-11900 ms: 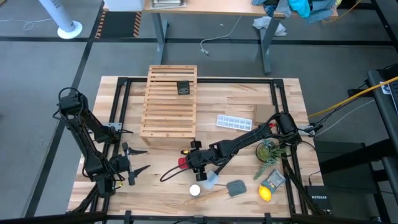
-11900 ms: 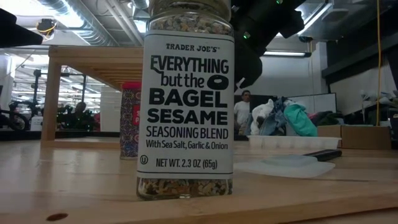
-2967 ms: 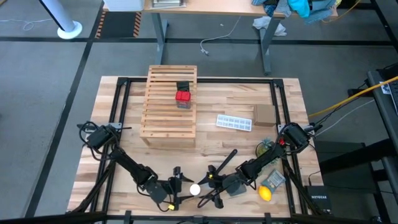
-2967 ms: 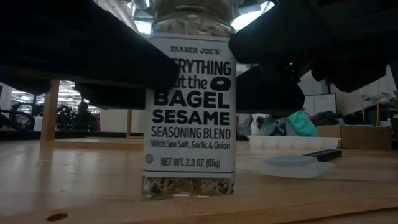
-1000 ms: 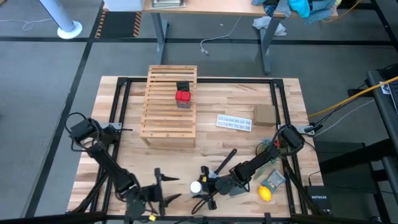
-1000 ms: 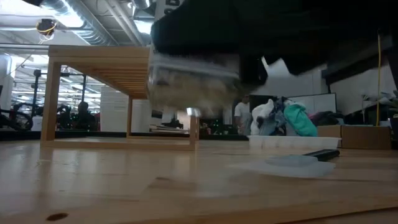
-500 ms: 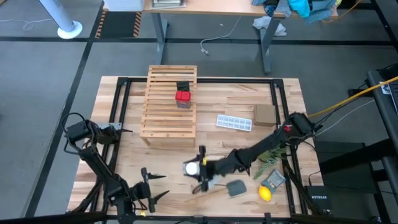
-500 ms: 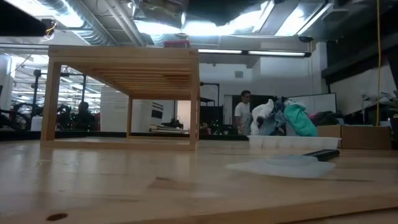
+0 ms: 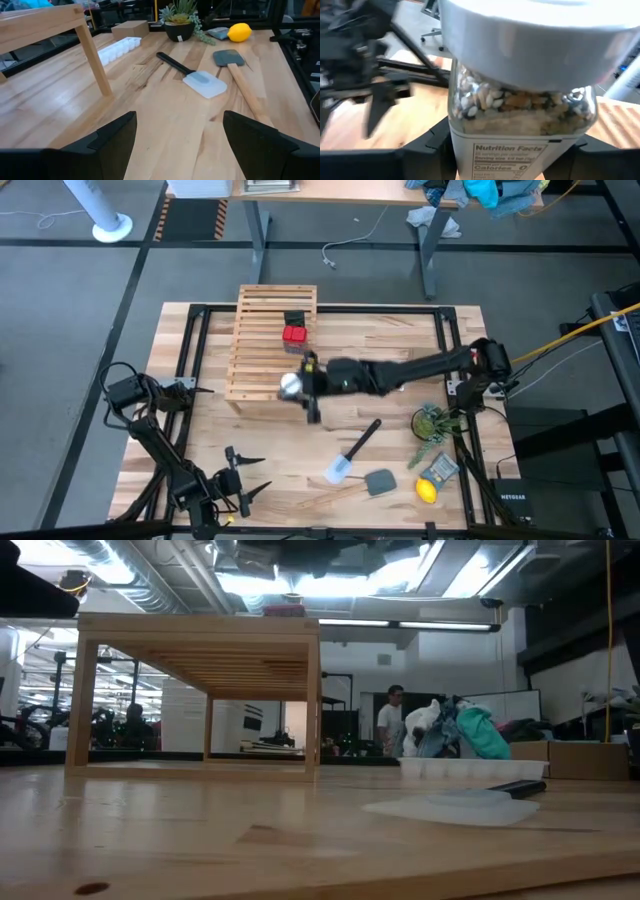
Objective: Shelf spices
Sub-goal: Put the white seasoning bottle on the shelf
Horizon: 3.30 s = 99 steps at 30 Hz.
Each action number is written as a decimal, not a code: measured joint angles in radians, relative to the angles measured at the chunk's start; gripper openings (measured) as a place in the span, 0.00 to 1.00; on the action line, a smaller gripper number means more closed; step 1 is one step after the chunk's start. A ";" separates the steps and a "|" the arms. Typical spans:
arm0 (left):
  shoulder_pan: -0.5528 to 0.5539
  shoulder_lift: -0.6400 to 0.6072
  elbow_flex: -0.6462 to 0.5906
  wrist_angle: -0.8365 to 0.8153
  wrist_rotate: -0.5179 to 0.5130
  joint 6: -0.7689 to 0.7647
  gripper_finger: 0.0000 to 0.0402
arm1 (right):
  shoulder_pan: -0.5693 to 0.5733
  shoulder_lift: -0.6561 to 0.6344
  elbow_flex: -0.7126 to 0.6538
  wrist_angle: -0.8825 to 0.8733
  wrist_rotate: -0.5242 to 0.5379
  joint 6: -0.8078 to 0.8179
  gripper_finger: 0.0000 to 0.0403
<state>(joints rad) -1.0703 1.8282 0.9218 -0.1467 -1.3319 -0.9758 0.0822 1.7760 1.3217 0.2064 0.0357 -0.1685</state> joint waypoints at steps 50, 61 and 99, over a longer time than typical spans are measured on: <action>-0.024 0.080 0.000 0.026 -0.024 -0.073 0.72 | -0.130 -0.021 0.025 -0.175 -0.037 -0.019 0.81; -0.062 0.068 0.000 0.020 -0.130 -0.008 0.72 | -0.026 -0.232 0.025 -0.292 -0.046 -0.019 0.81; -0.047 -0.127 0.000 0.023 -0.124 0.250 0.72 | 0.081 -0.397 0.026 -0.652 0.036 0.046 0.81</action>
<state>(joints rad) -1.1175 1.7016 0.9222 -0.1241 -1.4562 -0.7256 0.1637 1.3788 1.3473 -0.4455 0.0712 -0.1226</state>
